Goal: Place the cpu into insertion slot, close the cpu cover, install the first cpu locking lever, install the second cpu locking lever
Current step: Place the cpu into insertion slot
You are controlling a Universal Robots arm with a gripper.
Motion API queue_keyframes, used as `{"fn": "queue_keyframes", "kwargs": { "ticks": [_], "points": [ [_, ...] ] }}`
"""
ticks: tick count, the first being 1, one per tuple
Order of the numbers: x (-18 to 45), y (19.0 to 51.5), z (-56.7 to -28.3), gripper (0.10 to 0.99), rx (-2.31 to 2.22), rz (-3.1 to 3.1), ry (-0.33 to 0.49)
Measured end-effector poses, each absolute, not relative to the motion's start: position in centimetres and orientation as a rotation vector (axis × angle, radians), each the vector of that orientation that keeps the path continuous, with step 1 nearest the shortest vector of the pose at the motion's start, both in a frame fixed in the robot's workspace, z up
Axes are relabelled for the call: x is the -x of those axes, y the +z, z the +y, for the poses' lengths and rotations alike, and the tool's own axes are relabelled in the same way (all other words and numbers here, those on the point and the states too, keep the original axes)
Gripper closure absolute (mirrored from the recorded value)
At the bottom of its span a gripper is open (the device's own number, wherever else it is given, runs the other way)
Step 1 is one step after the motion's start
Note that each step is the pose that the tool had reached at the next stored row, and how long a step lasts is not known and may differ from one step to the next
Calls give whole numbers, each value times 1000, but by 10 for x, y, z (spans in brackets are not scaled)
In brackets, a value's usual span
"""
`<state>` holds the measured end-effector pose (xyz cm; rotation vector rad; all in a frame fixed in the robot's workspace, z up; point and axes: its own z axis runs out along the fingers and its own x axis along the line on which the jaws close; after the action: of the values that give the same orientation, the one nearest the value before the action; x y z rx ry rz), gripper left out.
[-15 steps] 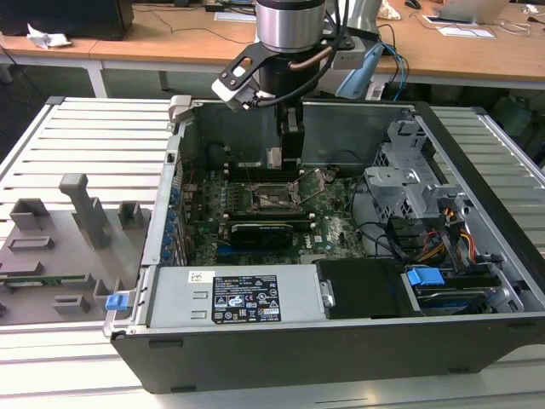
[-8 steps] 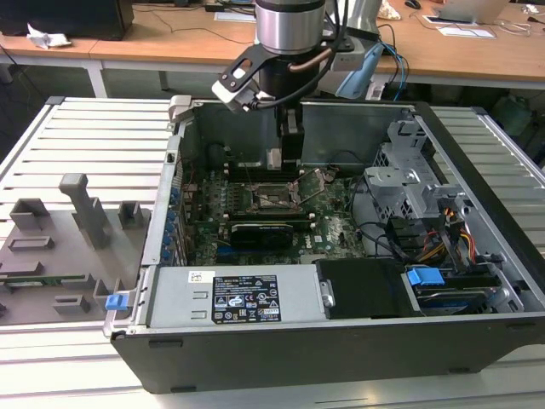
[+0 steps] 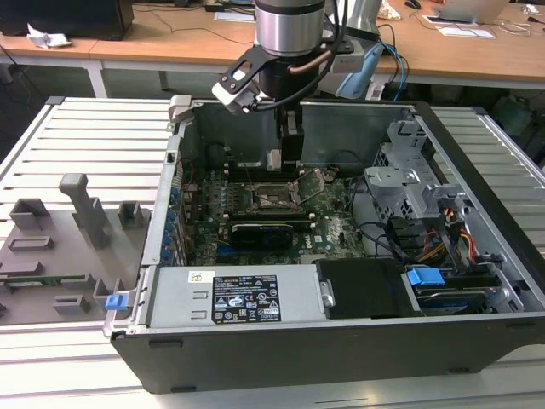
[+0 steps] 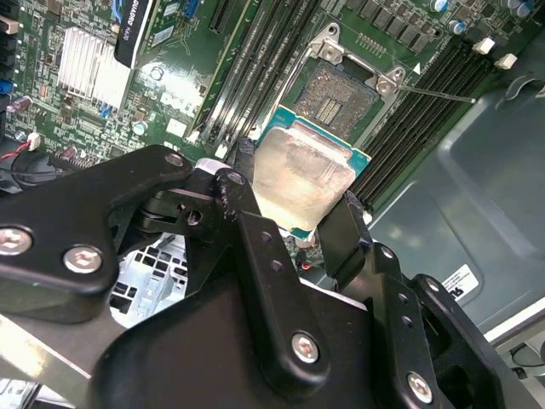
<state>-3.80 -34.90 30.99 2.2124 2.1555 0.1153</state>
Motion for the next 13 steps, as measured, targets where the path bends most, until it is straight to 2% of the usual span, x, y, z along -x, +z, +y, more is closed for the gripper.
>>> {"fn": "queue_keyframes", "kwargs": {
  "ticks": [13],
  "points": [
    [38, 303, -349, 545, -2212, 2155, 115]
  ]
}}
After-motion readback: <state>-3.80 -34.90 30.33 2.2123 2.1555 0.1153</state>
